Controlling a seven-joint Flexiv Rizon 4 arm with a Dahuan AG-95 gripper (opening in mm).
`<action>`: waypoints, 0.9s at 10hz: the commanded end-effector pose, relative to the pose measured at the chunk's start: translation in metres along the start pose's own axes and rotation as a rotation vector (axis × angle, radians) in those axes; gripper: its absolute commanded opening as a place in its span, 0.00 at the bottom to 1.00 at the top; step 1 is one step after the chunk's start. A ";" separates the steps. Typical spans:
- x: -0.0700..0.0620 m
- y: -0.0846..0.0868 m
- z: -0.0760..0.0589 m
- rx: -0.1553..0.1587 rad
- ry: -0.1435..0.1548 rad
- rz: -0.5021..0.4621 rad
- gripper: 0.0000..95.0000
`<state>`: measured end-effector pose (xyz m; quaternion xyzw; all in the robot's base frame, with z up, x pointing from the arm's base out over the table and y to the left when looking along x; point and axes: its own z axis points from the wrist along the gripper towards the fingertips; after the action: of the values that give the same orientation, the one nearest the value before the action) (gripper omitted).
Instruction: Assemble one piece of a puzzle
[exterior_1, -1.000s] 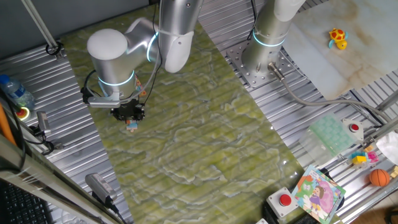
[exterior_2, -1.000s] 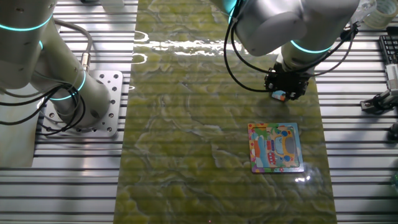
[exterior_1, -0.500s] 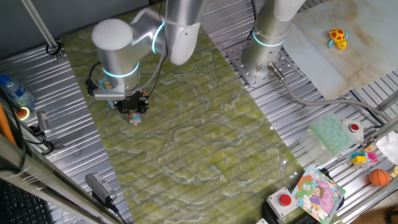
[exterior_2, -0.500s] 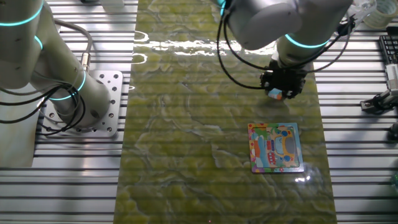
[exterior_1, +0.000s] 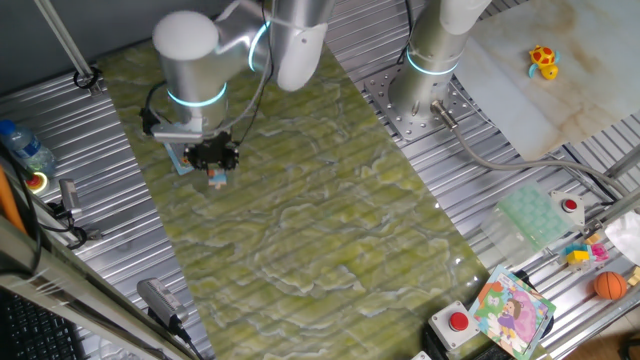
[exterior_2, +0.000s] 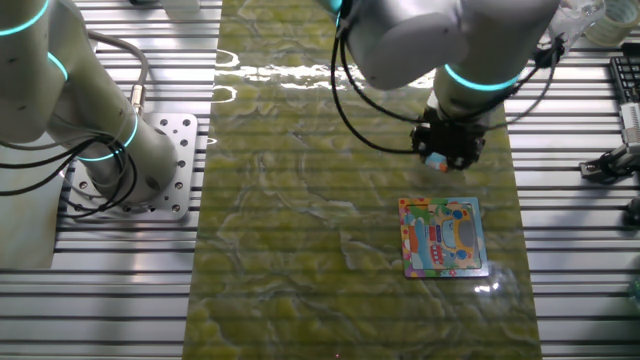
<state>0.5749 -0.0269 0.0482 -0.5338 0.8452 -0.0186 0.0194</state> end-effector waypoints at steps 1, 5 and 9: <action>0.012 -0.004 -0.006 -0.006 0.008 0.018 0.00; 0.049 0.002 -0.012 0.019 0.035 0.225 0.00; 0.085 -0.010 -0.007 0.022 0.024 0.387 0.00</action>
<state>0.5469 -0.0951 0.0574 -0.3924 0.9190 -0.0349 0.0152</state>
